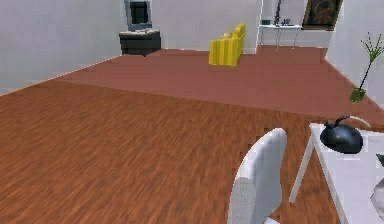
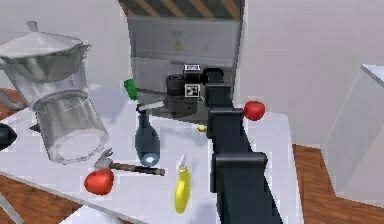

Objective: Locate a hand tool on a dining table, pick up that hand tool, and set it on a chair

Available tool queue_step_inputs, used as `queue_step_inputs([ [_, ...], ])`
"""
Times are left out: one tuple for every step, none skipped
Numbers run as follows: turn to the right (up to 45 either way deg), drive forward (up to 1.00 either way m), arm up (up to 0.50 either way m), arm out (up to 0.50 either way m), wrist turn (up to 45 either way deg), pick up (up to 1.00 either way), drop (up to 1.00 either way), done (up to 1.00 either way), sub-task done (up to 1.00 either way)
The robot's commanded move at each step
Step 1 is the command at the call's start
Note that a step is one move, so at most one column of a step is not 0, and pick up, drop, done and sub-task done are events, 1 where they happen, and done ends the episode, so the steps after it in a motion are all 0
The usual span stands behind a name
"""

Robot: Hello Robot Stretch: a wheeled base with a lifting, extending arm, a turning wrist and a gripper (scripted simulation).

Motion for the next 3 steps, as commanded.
queue_step_inputs([
  [0.0,0.0,-0.32,0.0,0.0,0.0,0.0,0.0,0.0],
  [0.0,0.0,0.0,0.0,0.0,1.0,0.0,0.0,0.0],
  [0.0,0.0,0.1,0.0,0.0,0.0,0.0,0.0,0.0],
])
